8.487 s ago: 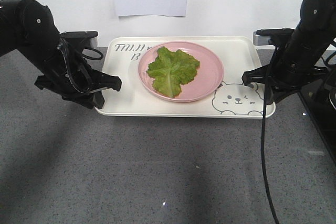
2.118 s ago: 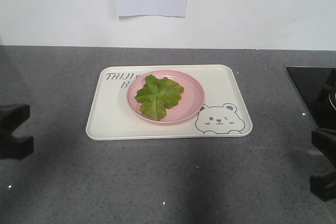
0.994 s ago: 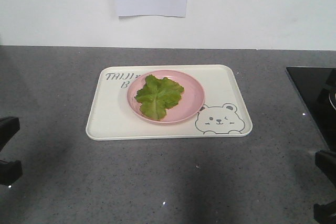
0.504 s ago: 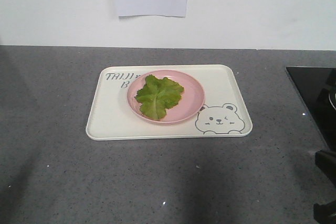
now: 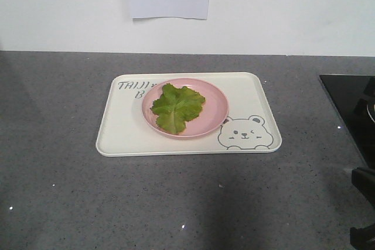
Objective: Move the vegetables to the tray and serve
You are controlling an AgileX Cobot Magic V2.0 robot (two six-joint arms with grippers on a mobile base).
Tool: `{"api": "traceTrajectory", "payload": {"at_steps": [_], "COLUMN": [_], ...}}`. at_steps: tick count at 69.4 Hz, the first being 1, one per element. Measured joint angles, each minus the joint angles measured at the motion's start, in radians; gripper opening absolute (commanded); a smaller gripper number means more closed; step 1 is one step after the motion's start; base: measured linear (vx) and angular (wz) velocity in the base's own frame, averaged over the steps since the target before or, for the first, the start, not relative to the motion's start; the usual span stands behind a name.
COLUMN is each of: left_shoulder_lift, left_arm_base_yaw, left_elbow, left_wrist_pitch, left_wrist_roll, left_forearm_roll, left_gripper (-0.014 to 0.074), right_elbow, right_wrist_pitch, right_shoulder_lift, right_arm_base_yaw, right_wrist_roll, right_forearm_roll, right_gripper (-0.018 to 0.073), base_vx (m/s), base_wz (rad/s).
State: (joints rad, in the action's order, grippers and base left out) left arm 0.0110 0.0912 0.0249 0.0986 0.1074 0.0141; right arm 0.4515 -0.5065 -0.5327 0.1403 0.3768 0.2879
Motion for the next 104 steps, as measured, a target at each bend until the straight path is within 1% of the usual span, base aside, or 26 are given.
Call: {"api": "traceTrajectory", "payload": {"at_steps": [7, 24, 37, 42, 53, 60, 71, 83, 104], "left_shoulder_lift": [0.0, 0.0, 0.0, 0.0, 0.0, 0.0, 0.0, 0.0, 0.0], "left_arm_base_yaw": [0.014, 0.014, 0.012, 0.002, -0.049, -0.067, -0.069, -0.069, -0.069], "left_elbow": [0.0, 0.0, 0.0, 0.0, 0.0, 0.0, 0.0, 0.0, 0.0], "left_wrist_pitch": [0.018, 0.019, 0.029, 0.032, 0.032, 0.032, 0.03, 0.001, -0.001], "left_wrist_roll": [-0.005, -0.004, -0.003, -0.012, -0.022, -0.026, -0.033, -0.033, -0.033], "left_forearm_roll": [0.0, 0.008, 0.069, 0.065, 0.061, 0.061, 0.061, 0.061, 0.061], "left_gripper": [-0.0008, -0.0008, -0.0008, -0.0008, -0.0008, -0.0008, -0.0008, -0.0008, -0.0008], "right_elbow": [0.0, 0.0, 0.0, 0.0, 0.0, 0.0, 0.0, 0.0, 0.0], "right_wrist_pitch": [-0.001, -0.002, -0.004, -0.004, -0.004, -0.005, -0.005, -0.005, -0.006], "right_shoulder_lift": [0.0, 0.0, 0.0, 0.0, 0.0, 0.0, 0.0, 0.0, 0.0], "right_arm_base_yaw": [0.0, 0.0, 0.0, 0.0, 0.0, 0.0, 0.0, 0.0, 0.0], "right_wrist_roll": [0.0, 0.0, 0.0, 0.0, 0.0, 0.0, 0.0, 0.0, 0.0], "right_forearm_roll": [0.0, 0.0, 0.0, 0.0, 0.0, 0.0, 0.0, 0.0, 0.0], "right_gripper": [-0.0008, -0.0008, -0.0008, -0.0008, -0.0008, -0.0008, -0.0008, -0.0008, -0.0008], "base_vx": [0.0, 0.0, 0.0, 0.0, 0.0, 0.0, 0.0, 0.0, 0.0], "base_wz": [0.0, 0.0, 0.0, 0.0, 0.0, 0.0, 0.0, 0.0, 0.0]}}
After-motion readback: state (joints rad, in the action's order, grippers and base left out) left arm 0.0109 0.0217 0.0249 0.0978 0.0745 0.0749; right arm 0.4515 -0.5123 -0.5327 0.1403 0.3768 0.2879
